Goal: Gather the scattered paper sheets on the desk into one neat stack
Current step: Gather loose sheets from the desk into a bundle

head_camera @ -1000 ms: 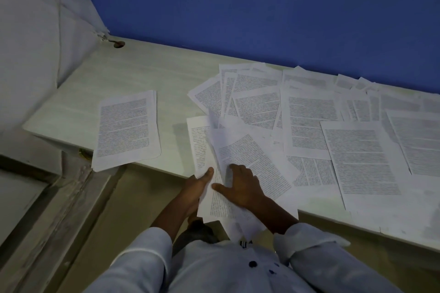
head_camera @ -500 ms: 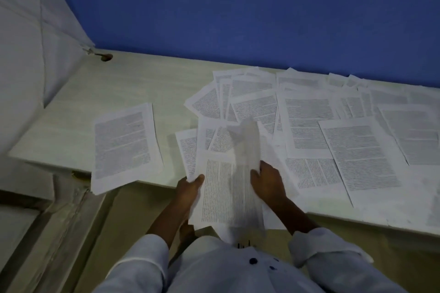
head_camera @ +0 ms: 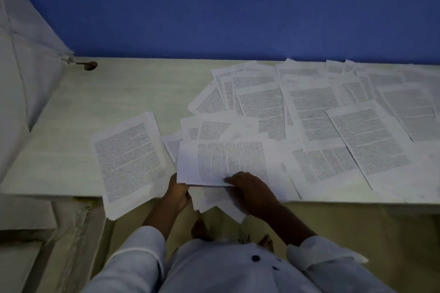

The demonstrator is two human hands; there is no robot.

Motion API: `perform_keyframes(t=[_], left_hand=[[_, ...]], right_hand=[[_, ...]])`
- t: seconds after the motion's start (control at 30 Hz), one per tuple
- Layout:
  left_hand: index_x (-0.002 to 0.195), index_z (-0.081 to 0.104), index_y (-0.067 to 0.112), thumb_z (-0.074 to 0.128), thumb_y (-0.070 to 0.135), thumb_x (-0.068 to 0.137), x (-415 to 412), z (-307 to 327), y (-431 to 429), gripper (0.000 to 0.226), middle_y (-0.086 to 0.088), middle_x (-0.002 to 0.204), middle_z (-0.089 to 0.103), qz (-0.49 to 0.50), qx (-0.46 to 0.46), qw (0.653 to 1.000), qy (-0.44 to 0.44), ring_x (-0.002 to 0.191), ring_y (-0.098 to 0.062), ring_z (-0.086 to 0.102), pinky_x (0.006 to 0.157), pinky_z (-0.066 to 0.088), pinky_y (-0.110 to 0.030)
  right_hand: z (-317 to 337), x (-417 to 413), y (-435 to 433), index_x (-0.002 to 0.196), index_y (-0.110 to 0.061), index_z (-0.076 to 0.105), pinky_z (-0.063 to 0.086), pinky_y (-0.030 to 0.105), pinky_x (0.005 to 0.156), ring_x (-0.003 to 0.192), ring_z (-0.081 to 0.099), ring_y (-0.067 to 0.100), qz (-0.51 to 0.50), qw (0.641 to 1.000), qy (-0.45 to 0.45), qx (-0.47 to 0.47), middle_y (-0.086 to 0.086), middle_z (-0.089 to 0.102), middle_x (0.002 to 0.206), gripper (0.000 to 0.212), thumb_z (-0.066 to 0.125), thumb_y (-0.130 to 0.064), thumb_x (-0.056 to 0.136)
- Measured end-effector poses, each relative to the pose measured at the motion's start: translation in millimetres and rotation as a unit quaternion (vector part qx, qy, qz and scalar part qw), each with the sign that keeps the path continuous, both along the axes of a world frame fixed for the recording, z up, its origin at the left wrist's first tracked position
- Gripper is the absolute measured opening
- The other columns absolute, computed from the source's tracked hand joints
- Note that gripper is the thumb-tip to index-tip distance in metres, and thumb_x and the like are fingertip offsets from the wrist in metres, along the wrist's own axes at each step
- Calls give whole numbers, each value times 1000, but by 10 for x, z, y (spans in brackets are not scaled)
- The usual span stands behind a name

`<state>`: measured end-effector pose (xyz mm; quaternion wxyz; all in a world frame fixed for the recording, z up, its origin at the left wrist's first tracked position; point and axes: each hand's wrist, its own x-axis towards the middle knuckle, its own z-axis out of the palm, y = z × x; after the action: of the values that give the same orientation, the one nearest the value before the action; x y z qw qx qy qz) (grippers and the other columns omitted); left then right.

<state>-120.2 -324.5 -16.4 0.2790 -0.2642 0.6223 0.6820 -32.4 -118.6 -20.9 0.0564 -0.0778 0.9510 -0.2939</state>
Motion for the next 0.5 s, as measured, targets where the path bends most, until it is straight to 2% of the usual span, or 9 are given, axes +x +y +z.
perform_keyframes(t=[0.1,0.2,0.27,0.4,0.5], left_hand=[[80,65,9,55,18,97,-132,-24,-77,22,-13,83,64,-3,-2,999,-32,74,-27,56,70,48,-37],[72,60,9,52,14,99,-234,-63,-106,28,-12,74,58,-14,-5,999,-50,64,-24,50,61,44,-33],[70,58,9,51,13,99,-283,-64,-127,30,-11,71,55,-34,-3,998,-49,62,-23,48,58,42,-31],[71,59,7,50,16,100,-375,-88,-170,31,-12,73,57,-44,9,998,-52,63,-25,50,59,43,-32],[72,58,7,47,16,101,-367,-75,-200,32,-11,71,56,-82,1,996,-45,63,-23,51,49,48,-26]], right_hand=[[-25,106,-83,129,-17,60,50,32,91,107,60,19,6,1000,4,-18,4,64,122,43,47,-40,95],[-20,152,-137,140,-23,48,32,18,103,125,48,11,2,1000,-30,3,-4,53,140,59,51,-56,91],[-17,141,-174,145,-25,41,23,17,104,132,40,10,-5,998,-57,16,-6,45,147,70,56,-61,87],[-39,128,-256,143,-18,42,31,31,113,134,41,15,-12,998,-62,28,0,45,147,71,61,-52,85],[-62,126,-338,135,-15,50,43,33,103,122,52,18,-15,998,-23,51,2,55,136,56,56,-45,88]])
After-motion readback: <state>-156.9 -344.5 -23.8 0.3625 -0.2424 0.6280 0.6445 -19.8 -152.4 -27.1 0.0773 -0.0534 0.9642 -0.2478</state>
